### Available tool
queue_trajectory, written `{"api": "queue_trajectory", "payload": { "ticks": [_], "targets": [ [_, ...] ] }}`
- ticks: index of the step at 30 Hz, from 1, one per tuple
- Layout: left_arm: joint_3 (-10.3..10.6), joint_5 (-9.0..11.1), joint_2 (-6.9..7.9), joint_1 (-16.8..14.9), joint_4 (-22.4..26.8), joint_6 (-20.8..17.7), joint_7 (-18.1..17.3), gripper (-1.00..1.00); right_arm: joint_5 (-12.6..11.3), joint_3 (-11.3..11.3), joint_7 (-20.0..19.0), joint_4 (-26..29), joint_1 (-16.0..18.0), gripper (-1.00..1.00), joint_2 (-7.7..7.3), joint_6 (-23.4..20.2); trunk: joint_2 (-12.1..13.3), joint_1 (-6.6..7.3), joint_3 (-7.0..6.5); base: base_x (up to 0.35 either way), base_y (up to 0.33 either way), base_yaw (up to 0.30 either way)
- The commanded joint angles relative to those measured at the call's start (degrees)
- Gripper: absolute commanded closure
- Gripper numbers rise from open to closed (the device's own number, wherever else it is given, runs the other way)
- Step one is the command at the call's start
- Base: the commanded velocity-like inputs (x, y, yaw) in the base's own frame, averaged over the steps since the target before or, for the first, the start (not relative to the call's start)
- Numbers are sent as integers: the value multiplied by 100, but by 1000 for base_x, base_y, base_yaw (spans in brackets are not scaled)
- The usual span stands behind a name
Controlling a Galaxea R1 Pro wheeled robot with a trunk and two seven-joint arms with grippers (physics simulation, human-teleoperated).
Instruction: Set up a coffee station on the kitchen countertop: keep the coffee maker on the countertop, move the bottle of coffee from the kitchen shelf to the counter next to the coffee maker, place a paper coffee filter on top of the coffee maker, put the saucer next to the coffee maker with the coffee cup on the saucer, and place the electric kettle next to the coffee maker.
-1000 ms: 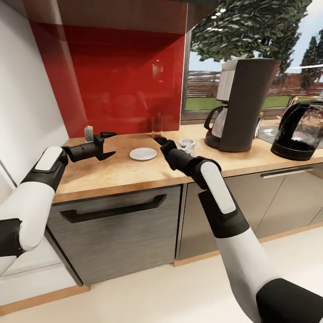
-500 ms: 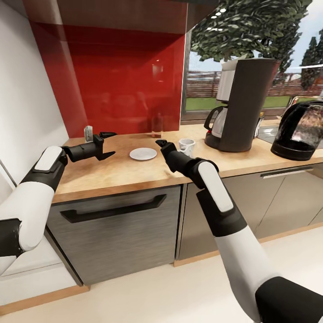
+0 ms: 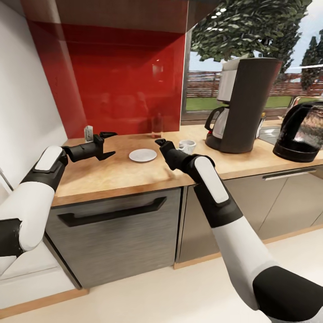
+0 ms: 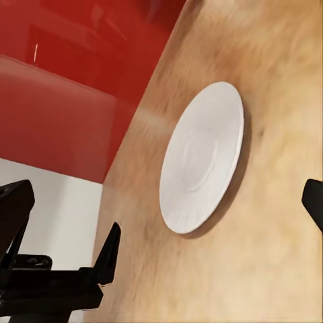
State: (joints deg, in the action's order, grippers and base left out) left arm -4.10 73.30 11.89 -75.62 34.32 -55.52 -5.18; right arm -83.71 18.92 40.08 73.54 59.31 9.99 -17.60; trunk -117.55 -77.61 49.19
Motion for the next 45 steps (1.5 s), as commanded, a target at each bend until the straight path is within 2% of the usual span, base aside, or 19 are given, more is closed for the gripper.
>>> {"api": "queue_trajectory", "payload": {
  "ticks": [1,11,15,19,27,45],
  "targets": [
    [-21,-60,-2,-5,-5,-28,-48,-100,-22,-3,35,-3,13,-100,1,-15,-2,0,6,92,0,0],
    [76,-61,-21,-5,-1,-24,-13,-100,-62,-2,35,-161,103,-100,1,-15,-2,0,6,19,0,0],
    [155,-61,-59,-5,2,-31,1,-100,-396,-2,35,-222,160,-100,1,-12,-2,0,6,1,0,0],
    [189,-61,-164,-5,30,-36,7,-100,-516,-2,35,-323,245,-100,1,-7,-2,0,6,0,0,0],
    [198,-61,-208,-5,64,-40,8,-100,-554,-2,36,-373,292,-100,1,-6,-2,0,6,0,0,0],
    [223,-61,-187,-5,40,-42,5,-100,-691,-2,35,-650,362,-100,1,-6,-2,0,6,29,13,0]
  ]
}}
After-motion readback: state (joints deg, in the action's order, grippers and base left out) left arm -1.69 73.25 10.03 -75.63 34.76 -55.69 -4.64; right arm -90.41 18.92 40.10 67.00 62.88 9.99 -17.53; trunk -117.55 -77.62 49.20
